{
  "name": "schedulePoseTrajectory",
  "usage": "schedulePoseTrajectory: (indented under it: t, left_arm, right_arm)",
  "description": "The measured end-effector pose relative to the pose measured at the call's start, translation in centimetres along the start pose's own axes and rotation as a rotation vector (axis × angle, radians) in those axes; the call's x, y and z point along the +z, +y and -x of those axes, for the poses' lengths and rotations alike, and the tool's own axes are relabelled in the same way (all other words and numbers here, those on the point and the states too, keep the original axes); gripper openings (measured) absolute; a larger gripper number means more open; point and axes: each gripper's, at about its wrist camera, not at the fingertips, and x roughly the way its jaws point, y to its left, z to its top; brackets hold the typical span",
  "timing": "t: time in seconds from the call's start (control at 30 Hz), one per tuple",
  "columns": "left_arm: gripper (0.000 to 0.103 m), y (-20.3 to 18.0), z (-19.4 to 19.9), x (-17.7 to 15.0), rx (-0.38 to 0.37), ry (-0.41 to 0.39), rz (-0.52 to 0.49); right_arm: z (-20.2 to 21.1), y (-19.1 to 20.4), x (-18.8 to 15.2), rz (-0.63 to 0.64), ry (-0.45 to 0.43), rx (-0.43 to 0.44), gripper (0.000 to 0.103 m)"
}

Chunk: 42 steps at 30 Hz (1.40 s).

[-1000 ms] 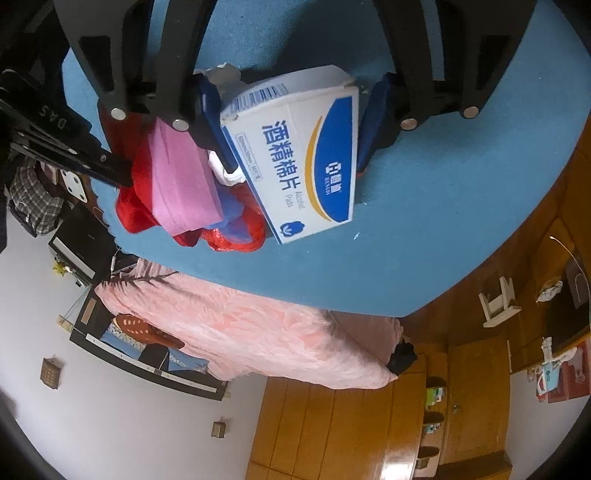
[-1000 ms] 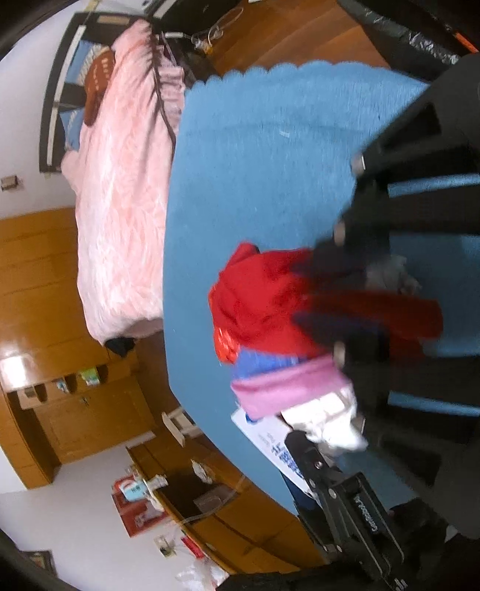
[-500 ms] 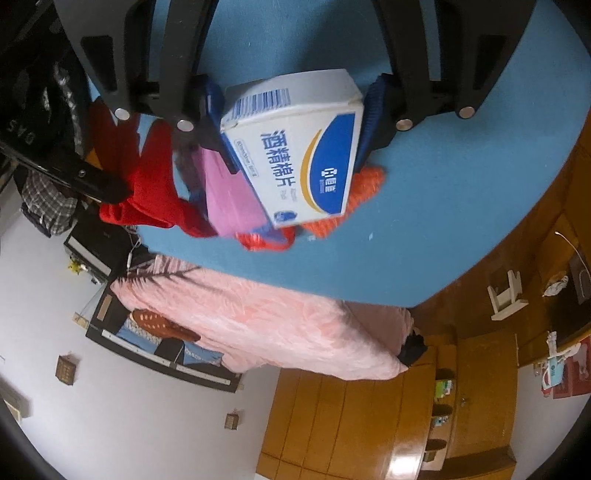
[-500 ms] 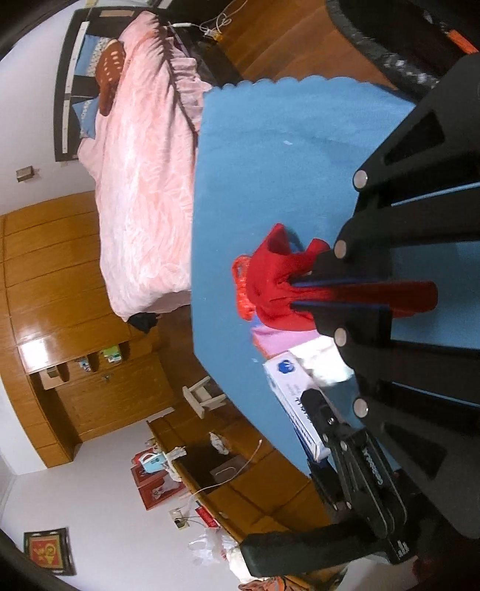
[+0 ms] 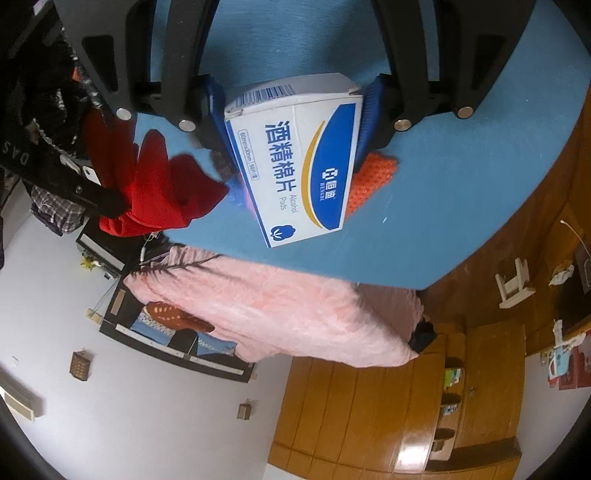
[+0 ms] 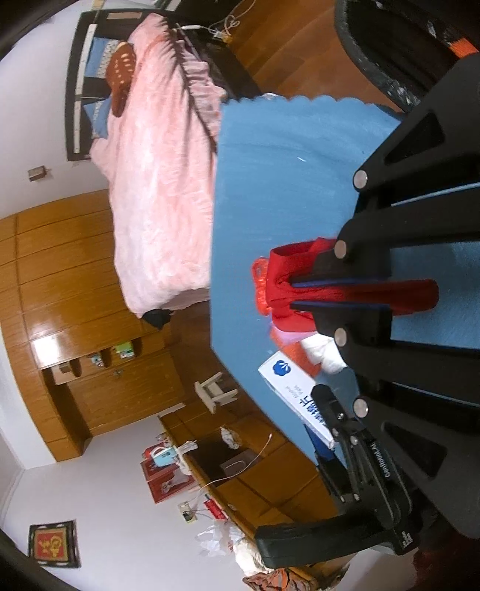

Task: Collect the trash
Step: 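Lift the box with the left tool while the right grasps a red cloth, then carry the box and red cloth over the black bin and open both tools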

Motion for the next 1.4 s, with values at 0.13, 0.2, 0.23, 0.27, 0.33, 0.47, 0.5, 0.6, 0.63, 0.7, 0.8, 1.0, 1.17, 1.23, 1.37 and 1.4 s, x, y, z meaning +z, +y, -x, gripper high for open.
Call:
schedulePoseTrajectory:
  t: [0.13,0.2,0.23,0.27,0.33,0.47,0.5,0.6,0.63,0.7,0.8,1.0,1.17,1.23,1.37,1.4]
  left_arm:
    - [0.057,-1.2,1.0,0.7,-0.012,-0.012,-0.012]
    - [0.057,-2.0,1.7,1.0,-0.018,-0.022,-0.024]
    - [0.057,-2.4,1.9,1.1,-0.018,-0.024,-0.031]
    - [0.057,-2.9,2.1,1.3,-0.019,-0.028,-0.040]
    - [0.057,-4.0,2.6,1.7,-0.031,-0.039,-0.053]
    - [0.057,-6.0,3.3,2.1,-0.060,-0.050,-0.075]
    - [0.057,-6.7,3.4,2.1,-0.069,-0.051,-0.085]
    - [0.057,-8.7,3.6,2.0,-0.101,-0.048,-0.109]
    - [0.057,-9.5,3.5,2.0,-0.114,-0.046,-0.120]
    - [0.057,-10.8,3.6,1.8,-0.135,-0.045,-0.137]
    - [0.057,-12.9,3.5,1.3,-0.171,-0.038,-0.155]
    - [0.057,-17.0,2.9,0.4,-0.243,-0.021,-0.195]
    - [0.057,-20.3,2.7,-0.8,-0.305,-0.008,-0.236]
    - [0.057,-21.3,2.8,-1.3,-0.325,-0.003,-0.247]
    - [0.057,-23.8,2.4,-2.3,-0.368,0.019,-0.276]
    - [0.057,-24.4,2.3,-2.6,-0.377,0.025,-0.283]
  right_arm:
    - [2.1,-0.1,0.9,-0.003,-0.036,0.007,0.007]
    - [3.1,-0.3,1.2,-0.006,-0.049,0.002,0.007]
    - [3.7,-0.4,1.3,-0.004,-0.058,-0.004,0.007]
    - [4.2,-0.5,1.5,-0.002,-0.064,-0.009,0.007]
    - [5.4,-0.7,1.5,0.000,-0.076,-0.022,0.007]
    - [7.9,-1.9,1.3,-0.015,-0.102,-0.059,0.007]
    - [8.6,-2.3,1.2,-0.022,-0.106,-0.072,0.007]
    - [10.1,-3.3,0.6,-0.039,-0.112,-0.103,0.007]
    - [10.7,-3.8,0.4,-0.044,-0.114,-0.115,0.007]
    - [11.8,-4.8,-0.1,-0.058,-0.117,-0.141,0.007]
    - [13.2,-5.9,-0.8,-0.073,-0.122,-0.173,0.007]
    - [16.5,-8.4,-2.7,-0.107,-0.127,-0.253,0.007]
    - [18.9,-10.4,-4.7,-0.134,-0.123,-0.320,0.007]
    - [19.7,-11.2,-5.4,-0.151,-0.120,-0.343,0.007]
    - [21.3,-12.9,-6.7,-0.182,-0.118,-0.388,0.007]
    - [21.7,-13.2,-6.9,-0.188,-0.118,-0.396,0.007]
